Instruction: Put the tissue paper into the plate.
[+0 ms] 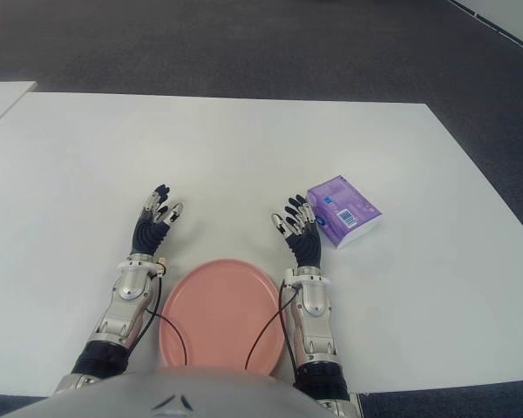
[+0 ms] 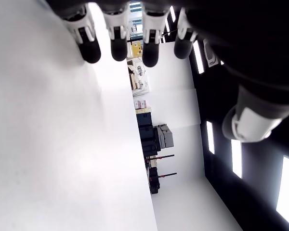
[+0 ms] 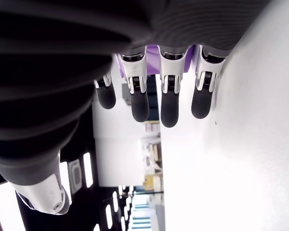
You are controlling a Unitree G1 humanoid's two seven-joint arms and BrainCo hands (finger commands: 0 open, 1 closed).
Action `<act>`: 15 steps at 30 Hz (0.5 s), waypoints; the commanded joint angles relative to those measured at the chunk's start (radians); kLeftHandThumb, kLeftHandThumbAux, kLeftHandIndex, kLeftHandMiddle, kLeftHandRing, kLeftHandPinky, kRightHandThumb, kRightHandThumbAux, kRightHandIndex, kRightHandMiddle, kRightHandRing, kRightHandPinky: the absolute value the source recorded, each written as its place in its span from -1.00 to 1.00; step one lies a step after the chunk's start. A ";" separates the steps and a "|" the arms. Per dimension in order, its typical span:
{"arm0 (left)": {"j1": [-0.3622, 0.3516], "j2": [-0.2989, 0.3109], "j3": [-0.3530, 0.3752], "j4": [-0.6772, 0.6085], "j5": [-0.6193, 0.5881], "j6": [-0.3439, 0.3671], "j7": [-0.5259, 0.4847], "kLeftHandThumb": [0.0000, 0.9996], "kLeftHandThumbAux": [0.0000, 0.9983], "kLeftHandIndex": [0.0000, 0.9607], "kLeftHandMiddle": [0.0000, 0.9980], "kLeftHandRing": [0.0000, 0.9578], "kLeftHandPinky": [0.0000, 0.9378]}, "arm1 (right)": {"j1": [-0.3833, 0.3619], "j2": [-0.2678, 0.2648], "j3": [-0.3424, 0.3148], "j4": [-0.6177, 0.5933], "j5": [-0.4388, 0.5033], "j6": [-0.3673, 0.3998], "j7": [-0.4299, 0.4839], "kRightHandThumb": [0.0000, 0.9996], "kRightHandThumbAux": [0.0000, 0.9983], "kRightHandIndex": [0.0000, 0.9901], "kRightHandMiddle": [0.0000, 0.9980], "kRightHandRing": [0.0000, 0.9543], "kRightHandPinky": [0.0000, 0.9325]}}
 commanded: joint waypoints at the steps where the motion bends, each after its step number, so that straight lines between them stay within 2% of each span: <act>1: 0.012 0.001 -0.002 0.030 0.001 0.023 -0.011 -0.59 0.05 -0.83 -0.80 -0.83 -0.78 | 0.007 0.005 0.004 0.004 -0.004 0.004 -0.002 -0.04 0.37 -0.78 -0.63 -0.60 -0.55; 15: 0.014 -0.004 -0.003 0.022 -0.006 0.035 -0.017 -0.57 0.07 -0.83 -0.80 -0.83 -0.78 | 0.006 0.003 0.004 0.007 -0.006 0.007 0.000 -0.04 0.36 -0.79 -0.63 -0.59 -0.52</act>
